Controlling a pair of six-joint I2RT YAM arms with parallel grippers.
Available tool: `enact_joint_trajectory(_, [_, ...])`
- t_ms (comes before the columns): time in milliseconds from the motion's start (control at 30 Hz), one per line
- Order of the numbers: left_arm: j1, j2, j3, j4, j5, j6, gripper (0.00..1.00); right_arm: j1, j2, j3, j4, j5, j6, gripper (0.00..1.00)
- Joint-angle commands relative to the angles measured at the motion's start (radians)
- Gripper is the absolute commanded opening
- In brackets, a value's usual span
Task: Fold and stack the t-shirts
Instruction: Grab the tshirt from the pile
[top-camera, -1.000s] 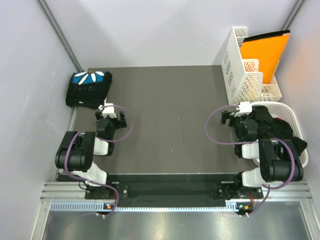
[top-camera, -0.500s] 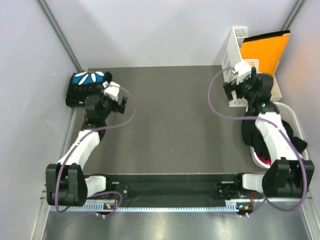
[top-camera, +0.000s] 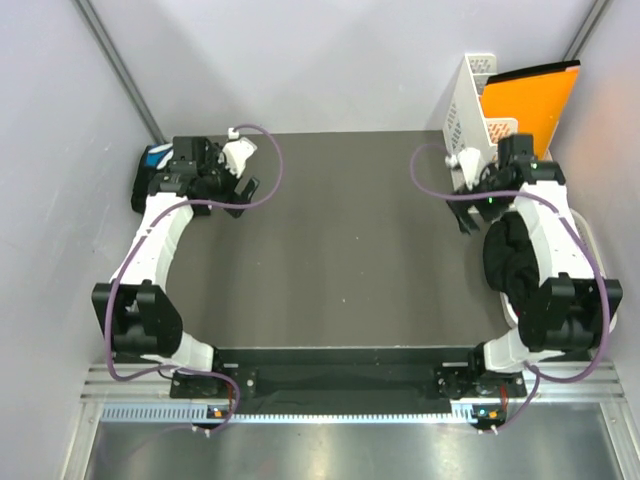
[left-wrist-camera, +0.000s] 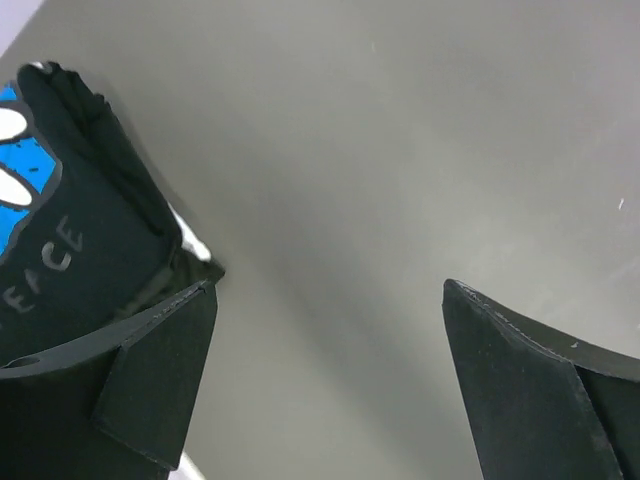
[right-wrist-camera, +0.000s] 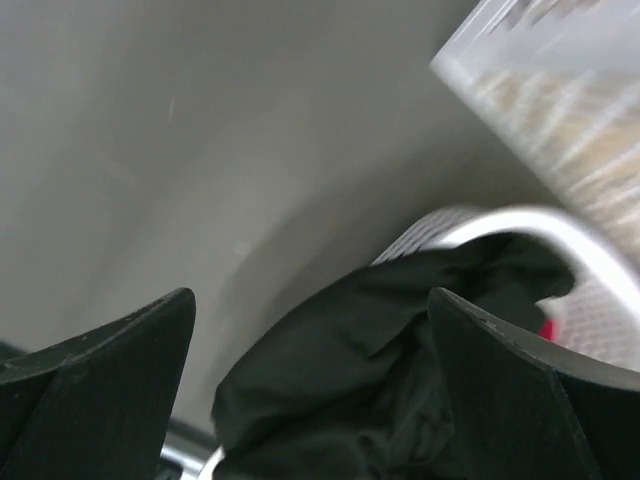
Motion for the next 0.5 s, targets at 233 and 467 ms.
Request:
enact_joint_trajectory(233, [-0.018, -0.146, -0.022, -0.059, 0.065, 0.177, 0.99, -0.223, -0.177, -0.198, -0.192, 0.043, -0.144, 0.91])
enact_joint_trajectory(467, [-0.073, -0.109, 0.043, -0.068, 0.068, 0.22, 0.99, -0.406, -0.197, -0.345, -0.172, -0.045, -0.211, 0.85])
